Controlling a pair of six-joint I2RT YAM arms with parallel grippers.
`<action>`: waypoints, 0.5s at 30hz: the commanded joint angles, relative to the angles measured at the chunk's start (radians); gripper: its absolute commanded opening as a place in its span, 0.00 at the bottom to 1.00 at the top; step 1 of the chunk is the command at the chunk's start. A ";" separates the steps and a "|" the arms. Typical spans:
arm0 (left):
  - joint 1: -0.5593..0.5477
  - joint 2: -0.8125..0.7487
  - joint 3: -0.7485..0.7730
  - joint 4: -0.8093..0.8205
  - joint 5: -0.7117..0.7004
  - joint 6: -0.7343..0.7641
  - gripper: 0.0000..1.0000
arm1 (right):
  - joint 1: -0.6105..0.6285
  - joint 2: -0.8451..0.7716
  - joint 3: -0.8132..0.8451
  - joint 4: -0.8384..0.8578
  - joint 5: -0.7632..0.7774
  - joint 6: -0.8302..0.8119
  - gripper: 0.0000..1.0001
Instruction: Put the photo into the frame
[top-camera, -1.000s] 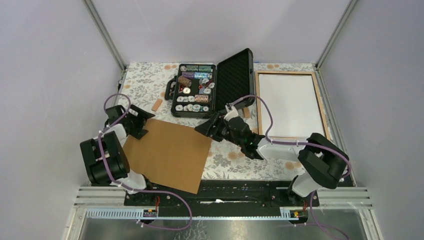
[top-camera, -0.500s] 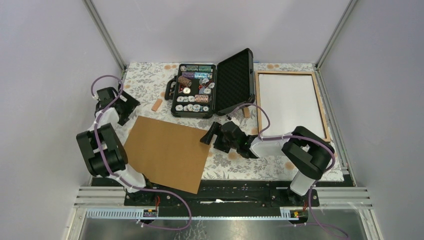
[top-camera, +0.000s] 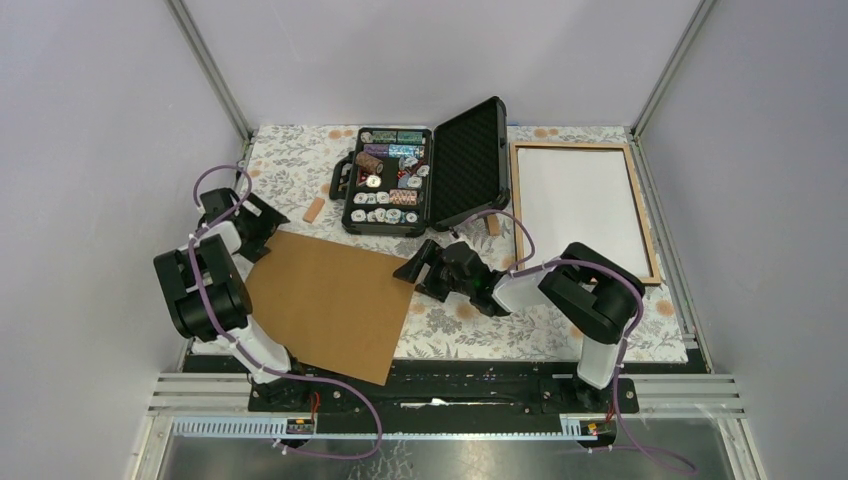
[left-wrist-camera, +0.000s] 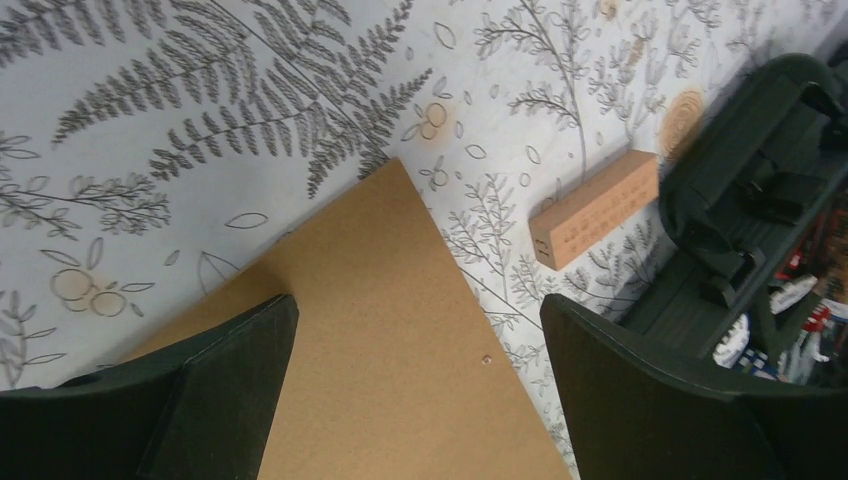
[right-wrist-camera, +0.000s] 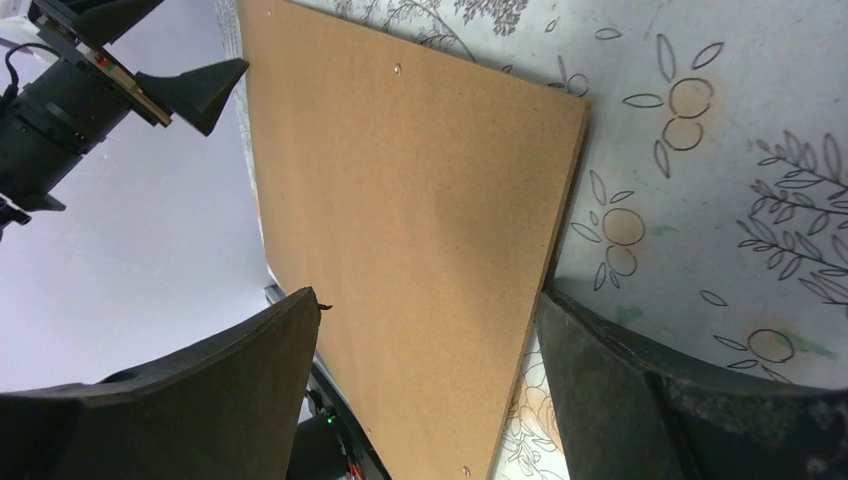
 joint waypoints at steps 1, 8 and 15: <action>-0.006 -0.009 -0.099 -0.006 0.138 -0.063 0.98 | 0.003 -0.047 0.055 0.147 -0.072 0.014 0.84; -0.007 -0.087 -0.218 0.117 0.247 -0.156 0.98 | -0.006 -0.175 0.151 -0.014 -0.055 -0.084 0.84; -0.009 -0.129 -0.267 0.165 0.291 -0.212 0.98 | -0.040 -0.198 0.104 0.068 -0.061 -0.037 0.83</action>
